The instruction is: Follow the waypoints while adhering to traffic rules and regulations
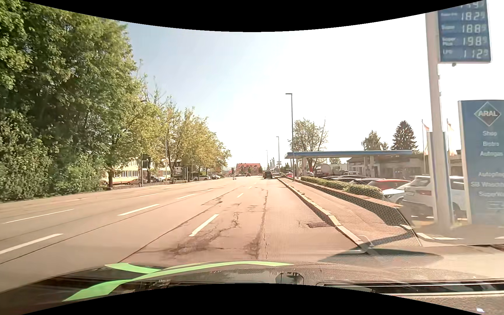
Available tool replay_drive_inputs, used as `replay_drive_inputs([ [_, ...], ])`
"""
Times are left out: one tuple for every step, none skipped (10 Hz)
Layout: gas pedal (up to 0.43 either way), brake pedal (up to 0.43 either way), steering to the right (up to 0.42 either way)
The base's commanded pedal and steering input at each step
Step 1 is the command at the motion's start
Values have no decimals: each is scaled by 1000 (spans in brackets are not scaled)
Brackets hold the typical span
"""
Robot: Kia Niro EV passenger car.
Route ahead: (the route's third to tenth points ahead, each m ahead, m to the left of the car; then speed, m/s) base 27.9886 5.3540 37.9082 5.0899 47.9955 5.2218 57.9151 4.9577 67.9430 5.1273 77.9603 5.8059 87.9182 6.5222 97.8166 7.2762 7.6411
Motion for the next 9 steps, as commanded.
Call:
replay_drive_inputs([
  [0, 116, -5],
  [0, 140, -5],
  [0, 146, -5],
  [0, 91, -5],
  [0, 73, -5],
  [0, 73, -4],
  [0, 73, -4],
  [0, 73, -4],
  [0, 73, -3],
])
